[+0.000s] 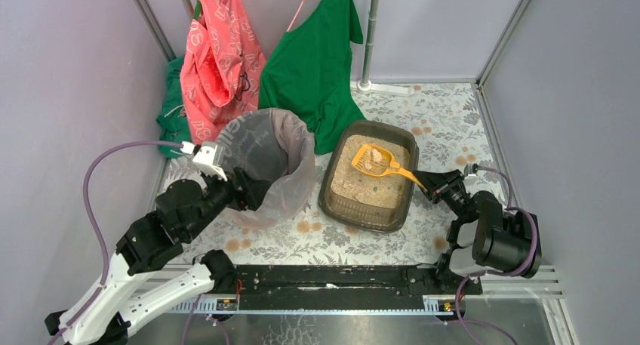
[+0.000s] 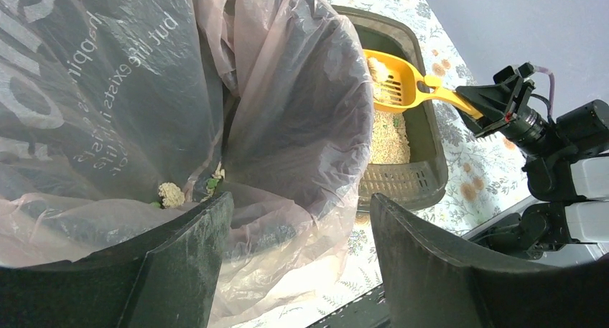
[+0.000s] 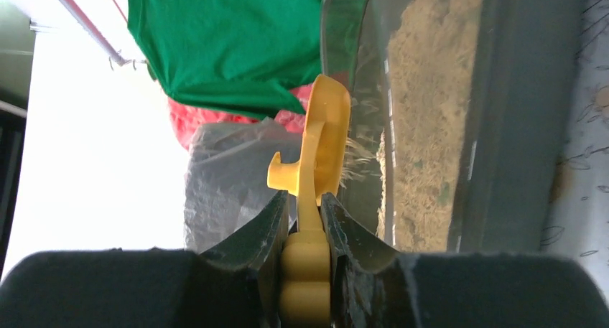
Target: Clean the litter box
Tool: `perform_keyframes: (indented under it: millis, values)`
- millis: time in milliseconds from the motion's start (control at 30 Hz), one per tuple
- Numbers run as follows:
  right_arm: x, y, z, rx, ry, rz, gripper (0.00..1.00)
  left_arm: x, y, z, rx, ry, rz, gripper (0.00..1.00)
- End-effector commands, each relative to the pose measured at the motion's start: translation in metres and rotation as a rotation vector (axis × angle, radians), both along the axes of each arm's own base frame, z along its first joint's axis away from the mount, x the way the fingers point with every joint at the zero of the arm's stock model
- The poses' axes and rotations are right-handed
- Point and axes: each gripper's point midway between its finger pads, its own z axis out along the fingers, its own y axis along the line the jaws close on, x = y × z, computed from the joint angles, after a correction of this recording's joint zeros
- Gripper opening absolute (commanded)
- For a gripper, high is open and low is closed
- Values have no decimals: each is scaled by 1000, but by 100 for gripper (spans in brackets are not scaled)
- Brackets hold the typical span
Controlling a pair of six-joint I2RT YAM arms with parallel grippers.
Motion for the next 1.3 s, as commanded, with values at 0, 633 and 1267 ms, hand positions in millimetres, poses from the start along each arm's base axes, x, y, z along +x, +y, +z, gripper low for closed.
perform_keyframes:
  millis: [0,633,1267]
  values:
    - [-4,-2,32,-61,-176,-6,0,5,-12,12,-44,-24,-16,77]
    - [-3,-6,14,-213,-90,-20,0,6,-19,10,-83,-24,-30,76]
    - [-7,7,13,-240,-92,39,0,1,-7,7,-88,-31,-2,76]
